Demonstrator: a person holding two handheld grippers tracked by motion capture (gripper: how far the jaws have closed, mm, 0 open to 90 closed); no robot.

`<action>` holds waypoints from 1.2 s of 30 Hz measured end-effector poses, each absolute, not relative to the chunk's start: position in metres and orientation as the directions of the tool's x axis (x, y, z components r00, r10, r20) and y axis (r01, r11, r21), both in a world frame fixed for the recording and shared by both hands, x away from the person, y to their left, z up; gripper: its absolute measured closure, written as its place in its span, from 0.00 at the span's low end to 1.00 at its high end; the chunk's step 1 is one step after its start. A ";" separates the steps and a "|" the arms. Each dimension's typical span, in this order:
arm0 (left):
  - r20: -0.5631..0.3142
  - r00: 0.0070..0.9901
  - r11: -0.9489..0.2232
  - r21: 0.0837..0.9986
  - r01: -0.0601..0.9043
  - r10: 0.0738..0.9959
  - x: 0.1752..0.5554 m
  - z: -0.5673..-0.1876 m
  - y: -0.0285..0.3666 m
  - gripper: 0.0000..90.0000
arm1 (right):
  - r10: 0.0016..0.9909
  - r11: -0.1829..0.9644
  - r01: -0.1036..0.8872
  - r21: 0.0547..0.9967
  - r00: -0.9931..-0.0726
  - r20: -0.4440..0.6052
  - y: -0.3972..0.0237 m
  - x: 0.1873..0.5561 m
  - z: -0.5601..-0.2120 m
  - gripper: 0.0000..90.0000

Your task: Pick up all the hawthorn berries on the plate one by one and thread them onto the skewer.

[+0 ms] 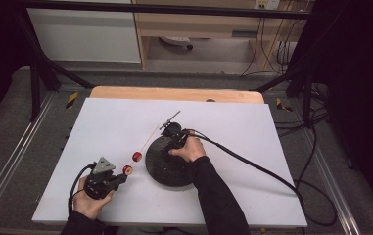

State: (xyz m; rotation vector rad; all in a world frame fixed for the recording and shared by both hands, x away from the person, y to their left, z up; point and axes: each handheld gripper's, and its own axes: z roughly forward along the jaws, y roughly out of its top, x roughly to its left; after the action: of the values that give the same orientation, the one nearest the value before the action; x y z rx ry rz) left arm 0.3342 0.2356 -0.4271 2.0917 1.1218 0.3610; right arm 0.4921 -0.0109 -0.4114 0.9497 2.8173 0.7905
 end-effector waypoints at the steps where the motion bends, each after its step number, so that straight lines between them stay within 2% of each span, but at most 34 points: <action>1: -0.087 0.583 -0.361 0.709 0.605 0.808 0.334 -0.427 0.235 0.98 | 0.582 0.674 0.549 0.494 -0.807 0.101 -0.010 0.493 -0.412 0.60; 9: -0.088 0.587 -0.364 0.708 0.605 0.805 0.334 -0.427 0.235 0.98 | 0.576 0.685 0.551 0.476 -0.810 0.109 -0.011 0.496 -0.414 0.66; 19: -0.090 0.586 -0.361 0.710 0.604 0.806 0.334 -0.427 0.235 0.98 | 0.598 0.666 0.589 0.458 -0.788 0.144 -0.012 0.495 -0.410 0.68; 27: -0.085 0.587 -0.359 0.718 0.597 0.805 0.333 -0.426 0.234 0.98 | 0.633 0.597 0.636 0.489 -0.748 0.199 -0.024 0.487 -0.388 0.68; 36: -0.077 0.594 -0.369 0.718 0.591 0.801 0.331 -0.425 0.230 0.98 | 0.671 0.430 0.681 0.593 -0.680 0.294 -0.063 0.471 -0.368 0.68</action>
State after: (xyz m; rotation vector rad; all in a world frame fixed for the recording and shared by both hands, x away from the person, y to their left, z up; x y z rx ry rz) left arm 0.3308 0.2299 -0.4248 2.0955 1.0980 0.3701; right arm 0.4711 -0.0634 -0.3683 1.2609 2.6675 1.1170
